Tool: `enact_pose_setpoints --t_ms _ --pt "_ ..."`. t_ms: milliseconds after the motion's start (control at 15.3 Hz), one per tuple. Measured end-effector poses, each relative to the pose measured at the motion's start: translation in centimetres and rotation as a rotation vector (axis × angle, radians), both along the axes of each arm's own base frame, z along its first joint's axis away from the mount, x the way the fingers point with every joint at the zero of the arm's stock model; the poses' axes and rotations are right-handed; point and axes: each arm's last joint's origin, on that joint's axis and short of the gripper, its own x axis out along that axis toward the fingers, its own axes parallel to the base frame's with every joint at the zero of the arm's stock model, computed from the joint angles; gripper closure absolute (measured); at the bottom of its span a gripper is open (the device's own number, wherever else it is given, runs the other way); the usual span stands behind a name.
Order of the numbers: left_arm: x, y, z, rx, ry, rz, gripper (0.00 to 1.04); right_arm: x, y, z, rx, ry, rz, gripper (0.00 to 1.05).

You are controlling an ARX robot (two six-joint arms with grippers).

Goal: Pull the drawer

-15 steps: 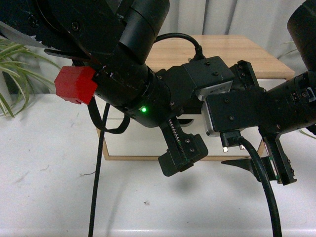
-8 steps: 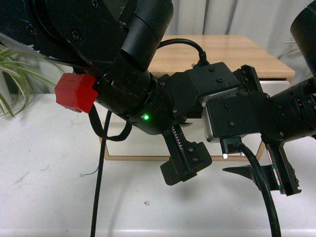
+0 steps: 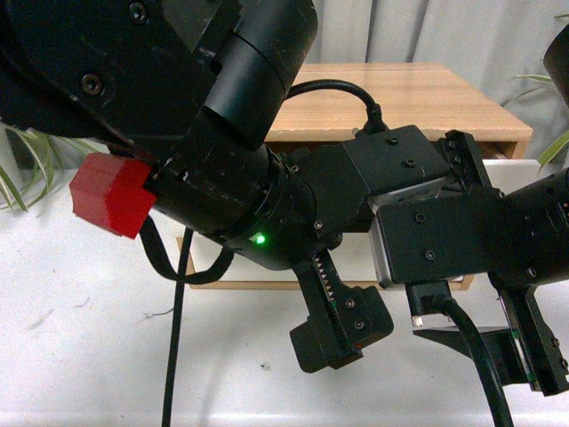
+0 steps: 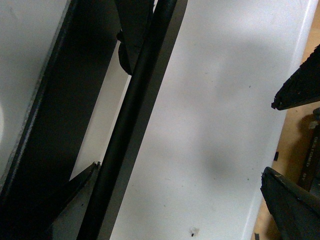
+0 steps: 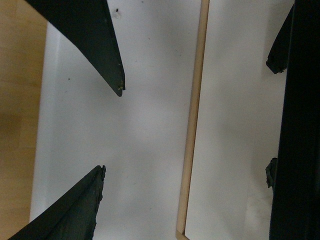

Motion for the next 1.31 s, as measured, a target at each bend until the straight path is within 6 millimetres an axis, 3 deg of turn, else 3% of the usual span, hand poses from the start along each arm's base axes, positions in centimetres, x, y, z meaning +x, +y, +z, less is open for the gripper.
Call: enact_pose_setpoints --t_ms 262,327,589,982,1310 --pt "-6.2 1.3 0.0 -0.023 0.021 -0.021 0.07 -6.3 0.8 -0.3 0.018 0.044 -0.013 0.06" --pt "-6.6 1.3 0.0 -0.027 0.024 -0.021 0.07 -6.6 0.8 -0.3 0.017 0.049 -0.008 0.06" --pt "-7.9 1.3 0.1 -0.039 0.038 -0.021 0.07 -7.7 0.8 -0.2 0.019 0.068 0.001 0.06" --pt "-8.3 1.6 1.6 -0.105 0.028 -0.011 0.07 -7.5 0.6 0.2 0.051 0.044 -0.03 0.06" --pt "-9.8 2.8 6.8 -0.351 0.03 0.008 0.07 -7.6 -0.2 4.4 0.139 -0.018 -0.081 0.06"
